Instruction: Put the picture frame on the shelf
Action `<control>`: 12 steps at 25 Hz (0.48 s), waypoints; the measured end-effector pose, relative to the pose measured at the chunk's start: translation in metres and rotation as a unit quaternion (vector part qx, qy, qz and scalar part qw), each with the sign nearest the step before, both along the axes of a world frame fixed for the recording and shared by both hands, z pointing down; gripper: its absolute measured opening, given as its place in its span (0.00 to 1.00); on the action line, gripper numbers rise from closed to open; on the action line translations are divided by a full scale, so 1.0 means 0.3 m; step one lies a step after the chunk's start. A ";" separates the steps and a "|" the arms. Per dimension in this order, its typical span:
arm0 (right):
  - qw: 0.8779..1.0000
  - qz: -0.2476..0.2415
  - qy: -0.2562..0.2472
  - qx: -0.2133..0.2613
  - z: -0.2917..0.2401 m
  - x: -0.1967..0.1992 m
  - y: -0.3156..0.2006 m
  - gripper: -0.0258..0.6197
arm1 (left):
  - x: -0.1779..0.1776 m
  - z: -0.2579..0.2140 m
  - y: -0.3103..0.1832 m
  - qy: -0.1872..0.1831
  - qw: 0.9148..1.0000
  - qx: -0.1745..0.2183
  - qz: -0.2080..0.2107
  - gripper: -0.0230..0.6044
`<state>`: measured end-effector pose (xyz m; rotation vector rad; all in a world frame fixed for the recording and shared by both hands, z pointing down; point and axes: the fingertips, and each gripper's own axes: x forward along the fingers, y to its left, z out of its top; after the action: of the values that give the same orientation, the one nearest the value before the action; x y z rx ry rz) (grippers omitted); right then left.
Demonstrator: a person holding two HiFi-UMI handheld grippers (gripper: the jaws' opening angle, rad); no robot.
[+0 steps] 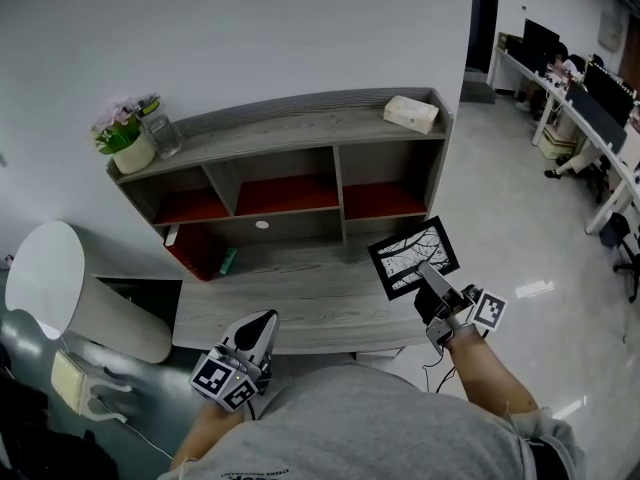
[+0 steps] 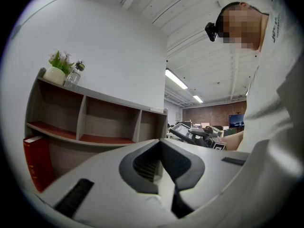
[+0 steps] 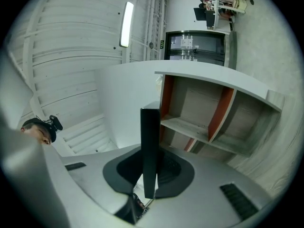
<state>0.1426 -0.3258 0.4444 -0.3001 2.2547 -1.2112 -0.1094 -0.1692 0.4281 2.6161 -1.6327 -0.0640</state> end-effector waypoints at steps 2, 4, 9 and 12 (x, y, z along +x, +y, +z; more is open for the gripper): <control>1.000 0.003 0.000 -0.004 0.004 0.003 -0.037 0.11 | 0.011 0.004 -0.041 0.002 1.000 -0.001 0.004 0.07; 1.000 0.005 0.002 -0.007 0.010 0.001 -0.075 0.11 | 0.016 0.010 -0.080 0.004 1.000 -0.001 0.008 0.07; 1.000 0.016 0.010 -0.021 0.041 -0.015 -0.163 0.11 | 0.003 0.035 -0.170 0.008 1.000 -0.006 0.017 0.07; 0.999 0.028 0.015 -0.032 0.069 -0.029 -0.220 0.11 | -0.018 0.056 -0.227 0.015 0.999 -0.012 0.026 0.07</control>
<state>0.1341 -0.3918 0.4650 -0.4054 2.2204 -1.2604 -0.1149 -0.2374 0.4450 2.6250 -1.5454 -0.0806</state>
